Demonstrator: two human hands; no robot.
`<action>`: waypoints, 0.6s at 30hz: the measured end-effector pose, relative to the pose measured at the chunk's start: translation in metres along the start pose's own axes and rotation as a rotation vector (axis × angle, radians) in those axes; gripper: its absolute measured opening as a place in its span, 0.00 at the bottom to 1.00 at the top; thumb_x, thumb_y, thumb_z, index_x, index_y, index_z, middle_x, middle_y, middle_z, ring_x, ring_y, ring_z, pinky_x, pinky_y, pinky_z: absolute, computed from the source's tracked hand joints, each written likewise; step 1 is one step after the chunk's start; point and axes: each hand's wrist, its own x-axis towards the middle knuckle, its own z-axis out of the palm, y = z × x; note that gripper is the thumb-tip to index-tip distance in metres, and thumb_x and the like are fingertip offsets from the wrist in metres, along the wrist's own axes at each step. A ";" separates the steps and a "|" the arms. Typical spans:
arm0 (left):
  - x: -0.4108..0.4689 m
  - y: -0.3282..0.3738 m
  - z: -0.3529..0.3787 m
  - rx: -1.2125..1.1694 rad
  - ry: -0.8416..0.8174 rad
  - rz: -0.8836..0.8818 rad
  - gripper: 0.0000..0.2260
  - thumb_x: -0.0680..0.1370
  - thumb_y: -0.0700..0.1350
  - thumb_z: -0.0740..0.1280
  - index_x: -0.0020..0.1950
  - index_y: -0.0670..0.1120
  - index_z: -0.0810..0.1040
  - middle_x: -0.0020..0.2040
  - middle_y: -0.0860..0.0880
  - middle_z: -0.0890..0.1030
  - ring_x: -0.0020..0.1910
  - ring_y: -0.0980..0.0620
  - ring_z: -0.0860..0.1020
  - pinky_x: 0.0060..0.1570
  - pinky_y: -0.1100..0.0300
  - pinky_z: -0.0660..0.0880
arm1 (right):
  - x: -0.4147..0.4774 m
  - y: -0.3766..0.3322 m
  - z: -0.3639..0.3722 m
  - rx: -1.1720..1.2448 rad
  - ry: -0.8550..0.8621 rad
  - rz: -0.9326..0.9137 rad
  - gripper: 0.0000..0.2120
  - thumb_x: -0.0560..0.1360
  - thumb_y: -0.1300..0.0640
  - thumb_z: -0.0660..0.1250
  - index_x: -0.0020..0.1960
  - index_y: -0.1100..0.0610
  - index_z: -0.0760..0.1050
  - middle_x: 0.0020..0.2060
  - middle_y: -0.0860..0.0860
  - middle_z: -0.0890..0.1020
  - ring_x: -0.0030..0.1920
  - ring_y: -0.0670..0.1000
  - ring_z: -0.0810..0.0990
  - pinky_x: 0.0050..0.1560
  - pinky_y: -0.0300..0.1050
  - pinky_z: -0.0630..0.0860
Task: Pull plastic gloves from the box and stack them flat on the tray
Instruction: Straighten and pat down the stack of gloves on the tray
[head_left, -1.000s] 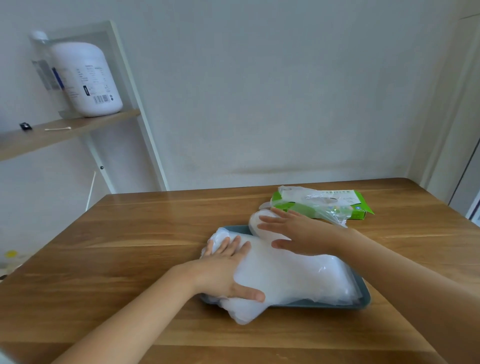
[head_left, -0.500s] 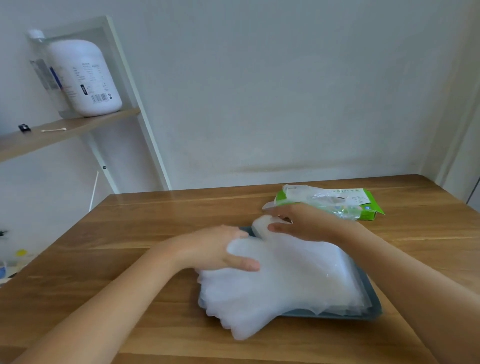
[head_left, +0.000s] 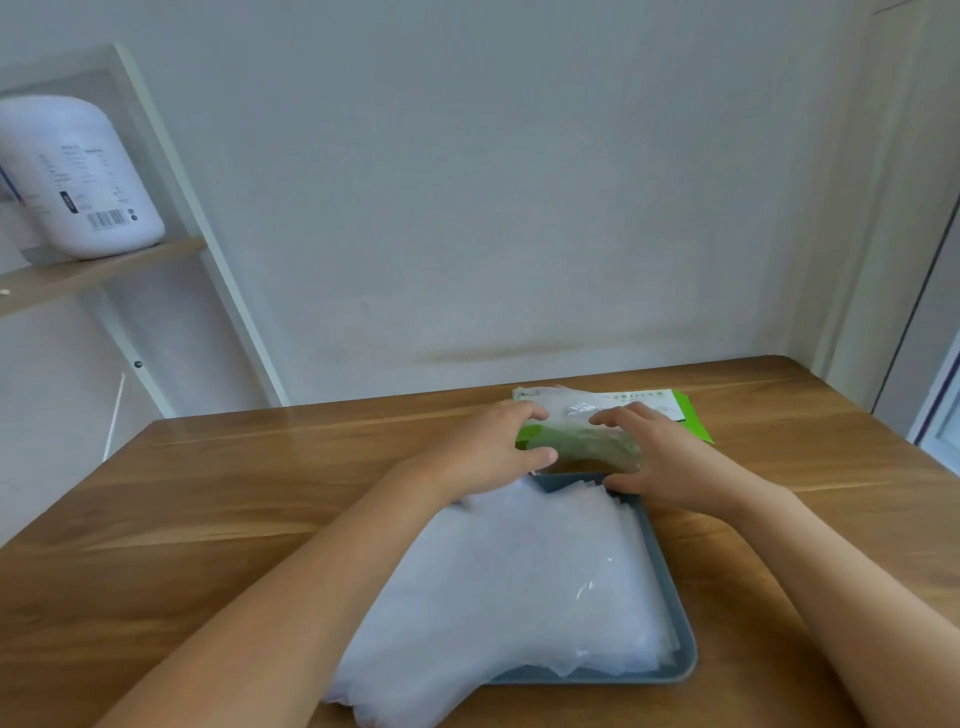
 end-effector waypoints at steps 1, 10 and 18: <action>0.006 0.002 0.005 0.012 0.009 0.005 0.25 0.77 0.53 0.69 0.72 0.51 0.68 0.71 0.53 0.70 0.68 0.55 0.68 0.59 0.66 0.63 | -0.001 0.001 0.001 -0.008 -0.015 0.008 0.29 0.70 0.54 0.73 0.68 0.46 0.66 0.62 0.44 0.70 0.56 0.46 0.71 0.50 0.39 0.68; 0.030 0.014 0.030 0.131 0.084 0.068 0.29 0.72 0.58 0.73 0.70 0.50 0.71 0.68 0.53 0.72 0.67 0.54 0.69 0.64 0.58 0.68 | -0.004 0.008 -0.006 -0.058 0.174 0.065 0.08 0.77 0.58 0.64 0.54 0.55 0.78 0.55 0.48 0.77 0.47 0.48 0.74 0.45 0.40 0.71; 0.034 0.038 0.042 0.036 0.517 0.290 0.16 0.72 0.38 0.71 0.60 0.44 0.78 0.58 0.49 0.77 0.59 0.49 0.75 0.58 0.59 0.71 | -0.015 -0.019 -0.027 0.196 0.474 -0.111 0.06 0.74 0.63 0.67 0.44 0.52 0.76 0.37 0.42 0.80 0.37 0.41 0.76 0.38 0.32 0.70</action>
